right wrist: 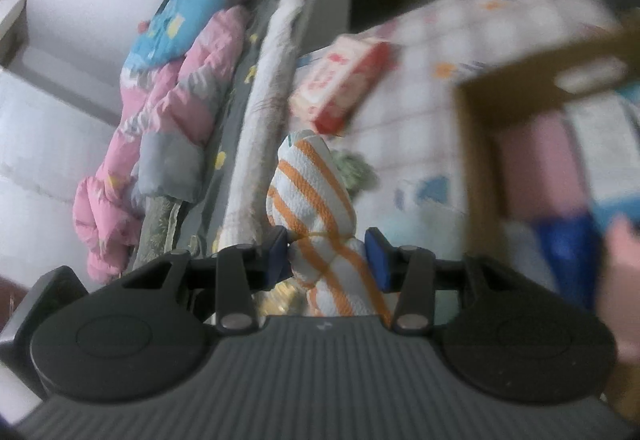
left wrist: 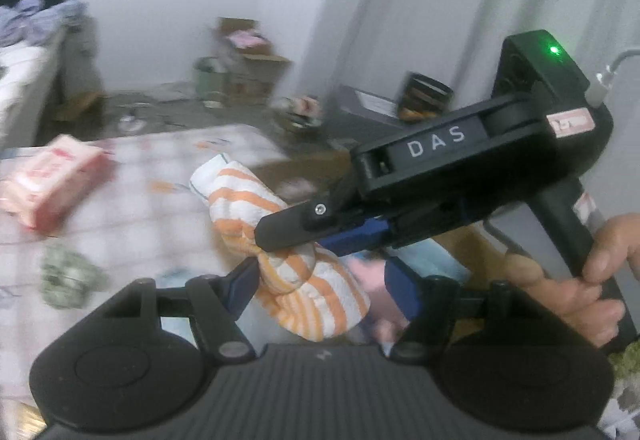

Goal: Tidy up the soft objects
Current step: 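Carry the striped sock with the right gripper into the box, then open the right gripper to drop the sock in the box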

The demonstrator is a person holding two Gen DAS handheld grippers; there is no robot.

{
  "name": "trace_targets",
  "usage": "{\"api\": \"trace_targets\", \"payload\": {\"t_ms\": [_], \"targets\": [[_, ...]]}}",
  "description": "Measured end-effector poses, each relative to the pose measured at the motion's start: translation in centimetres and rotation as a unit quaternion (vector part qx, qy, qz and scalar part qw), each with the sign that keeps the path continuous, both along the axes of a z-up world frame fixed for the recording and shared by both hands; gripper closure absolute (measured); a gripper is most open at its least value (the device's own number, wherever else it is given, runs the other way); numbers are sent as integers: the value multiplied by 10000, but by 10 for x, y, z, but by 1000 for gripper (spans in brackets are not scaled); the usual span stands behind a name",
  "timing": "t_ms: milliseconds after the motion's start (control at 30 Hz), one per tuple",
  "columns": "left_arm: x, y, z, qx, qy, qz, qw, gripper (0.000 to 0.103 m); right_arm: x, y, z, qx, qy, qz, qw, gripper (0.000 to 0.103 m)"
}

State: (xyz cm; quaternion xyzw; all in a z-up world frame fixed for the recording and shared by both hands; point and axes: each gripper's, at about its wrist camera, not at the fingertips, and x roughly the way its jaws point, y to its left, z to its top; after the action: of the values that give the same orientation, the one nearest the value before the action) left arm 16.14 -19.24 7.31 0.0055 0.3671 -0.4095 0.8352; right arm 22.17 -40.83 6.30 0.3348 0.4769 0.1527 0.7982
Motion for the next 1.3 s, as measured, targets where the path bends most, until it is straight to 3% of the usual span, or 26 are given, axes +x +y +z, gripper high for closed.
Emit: {"api": "trace_targets", "payload": {"t_ms": [300, 467, 700, 800, 900, 1000, 1167, 1300], "targets": [[-72, -81, -39, 387, 191, -1169, 9922, 29, -125, -93, -41, 272, 319, -916, 9949, 62], [-68, -89, -58, 674, 379, -1219, 9895, 28, -162, -130, -53, 160, 248, -1327, 9907, 62], [-56, -73, -58, 798, 415, -862, 9922, 26, -167, -149, -68, -1116, 443, -1393, 9829, 61], [-54, -62, -53, 721, 431, -756, 9936, 24, -159, -148, -73, -1854, 515, -1246, 9734, 61], [-52, -53, -48, 777, 349, -548, 9949, 24, -155, -148, -81, -2265, 671, -1082, 9657, 59], [-49, -46, -42, 712, 343, -442, 9959, 24, -151, -148, -85, -2360, 782, -989, 9635, 58], [-52, -38, -32, 660, 142, -360, 9971, 24, -154, -145, -75, -2470, 655, -1072, 9608, 46], [-58, -29, -26, 659, -92, -317, 9973, 21, -165, -140, -58, -2173, 446, -1191, 9678, 45]]}}
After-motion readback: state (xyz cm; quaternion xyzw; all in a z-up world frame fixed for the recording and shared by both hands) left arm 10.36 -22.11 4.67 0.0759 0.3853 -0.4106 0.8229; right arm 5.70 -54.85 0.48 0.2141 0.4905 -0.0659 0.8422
